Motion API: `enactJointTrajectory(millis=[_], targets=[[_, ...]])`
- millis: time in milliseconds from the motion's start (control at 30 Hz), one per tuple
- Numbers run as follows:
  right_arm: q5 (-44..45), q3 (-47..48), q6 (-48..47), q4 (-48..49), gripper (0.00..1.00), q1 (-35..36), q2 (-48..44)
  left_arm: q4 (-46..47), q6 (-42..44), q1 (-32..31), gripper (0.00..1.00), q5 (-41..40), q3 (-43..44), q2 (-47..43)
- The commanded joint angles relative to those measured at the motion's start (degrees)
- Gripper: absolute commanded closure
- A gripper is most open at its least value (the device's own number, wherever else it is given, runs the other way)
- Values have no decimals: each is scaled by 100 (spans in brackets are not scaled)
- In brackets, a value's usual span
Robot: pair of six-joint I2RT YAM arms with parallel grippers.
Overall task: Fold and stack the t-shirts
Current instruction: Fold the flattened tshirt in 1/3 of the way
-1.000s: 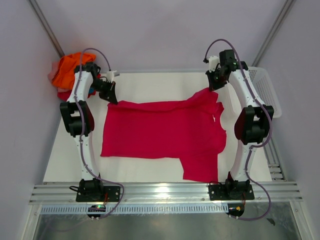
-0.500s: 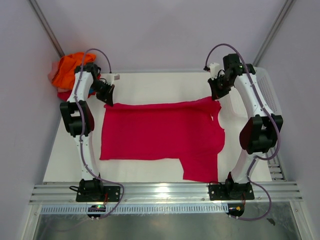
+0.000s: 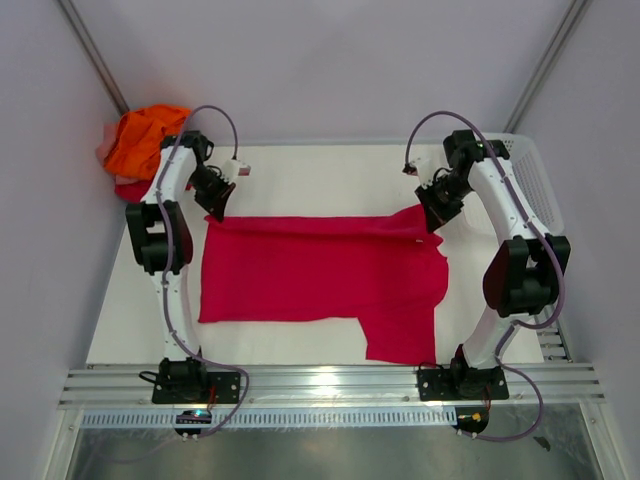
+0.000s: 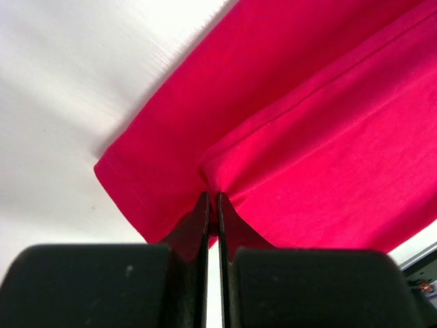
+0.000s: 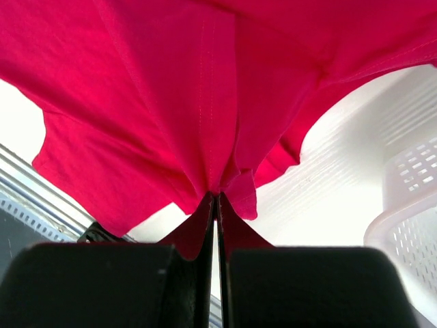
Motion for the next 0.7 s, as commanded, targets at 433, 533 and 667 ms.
enactJointTrajectory(millis=[433, 533, 667], targets=[[646, -546, -952, -615, 1, 5, -294, -1569, 281, -624, 100, -1487, -32, -532], [550, -282, -592, -202, 1, 32, -199, -1569, 264, -668, 100, -1487, -58, -488], [488, 61, 119, 404, 1, 84, 250, -1595, 246, -782, 100, -1592, -84, -444]])
